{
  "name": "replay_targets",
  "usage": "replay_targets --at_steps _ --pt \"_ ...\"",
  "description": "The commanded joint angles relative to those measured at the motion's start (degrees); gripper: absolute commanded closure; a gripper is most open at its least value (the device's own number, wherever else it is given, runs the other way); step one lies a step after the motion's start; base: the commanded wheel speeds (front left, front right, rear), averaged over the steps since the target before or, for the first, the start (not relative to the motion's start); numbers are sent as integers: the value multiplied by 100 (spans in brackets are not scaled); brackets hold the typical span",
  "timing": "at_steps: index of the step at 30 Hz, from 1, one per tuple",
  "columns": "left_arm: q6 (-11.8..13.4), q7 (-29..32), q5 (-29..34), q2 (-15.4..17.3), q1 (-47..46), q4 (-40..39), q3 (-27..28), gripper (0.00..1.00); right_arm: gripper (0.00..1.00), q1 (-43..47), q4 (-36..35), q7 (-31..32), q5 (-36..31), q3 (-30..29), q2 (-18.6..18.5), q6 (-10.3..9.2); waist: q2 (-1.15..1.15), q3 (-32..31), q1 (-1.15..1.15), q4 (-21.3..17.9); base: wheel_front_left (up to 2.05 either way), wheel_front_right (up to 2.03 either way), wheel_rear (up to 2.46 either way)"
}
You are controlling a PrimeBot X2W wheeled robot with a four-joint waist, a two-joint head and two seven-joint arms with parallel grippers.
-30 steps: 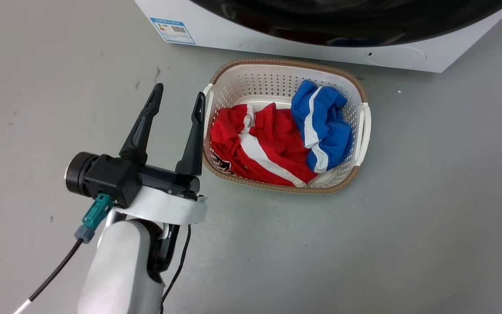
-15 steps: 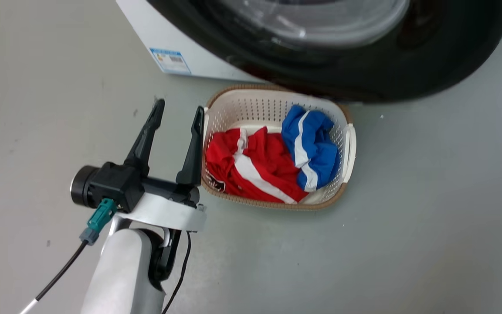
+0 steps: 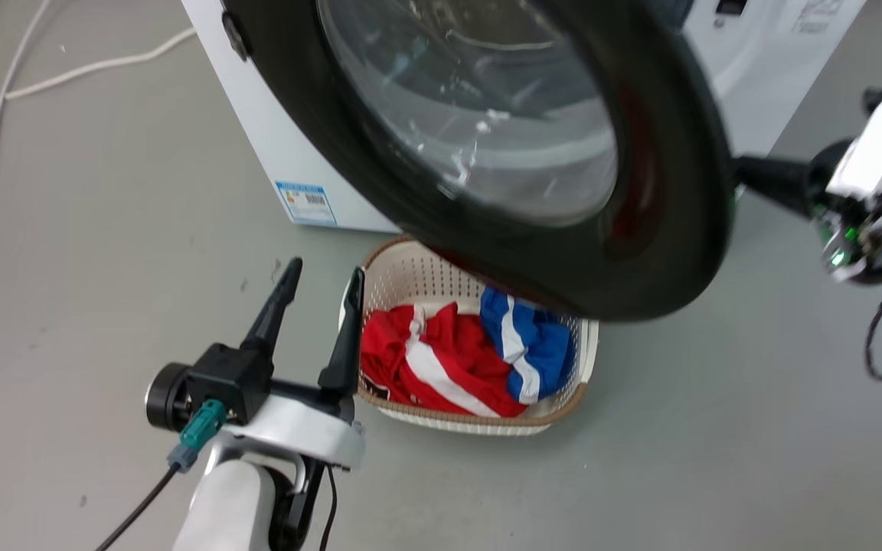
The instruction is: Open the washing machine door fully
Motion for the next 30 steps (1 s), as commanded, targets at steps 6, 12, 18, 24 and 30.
replay_targets --at_steps 6,12,18,24,30 --pt "3 -14 -14 45 254 157 -100 0 100 822 -575 277 -53 55 546 2 0 -489 0 -60 0 0 0" --pt "3 -14 -14 83 337 251 -169 0 100 1250 -950 484 -60 144 879 2 0 -718 0 -60 0 0 0" --pt "3 -14 29 112 427 287 -161 0 100 1533 -1229 515 124 481 1040 2 0 -872 0 -52 0 0 0" --pt "3 -14 53 123 467 337 -171 0 100 1782 -1373 269 921 1322 1045 2 0 -1022 0 3 0 0 0" --pt "2 -14 75 117 545 372 -197 0 100 1977 -1422 -270 1323 1961 1038 2 0 -1167 0 32 0 0 0"
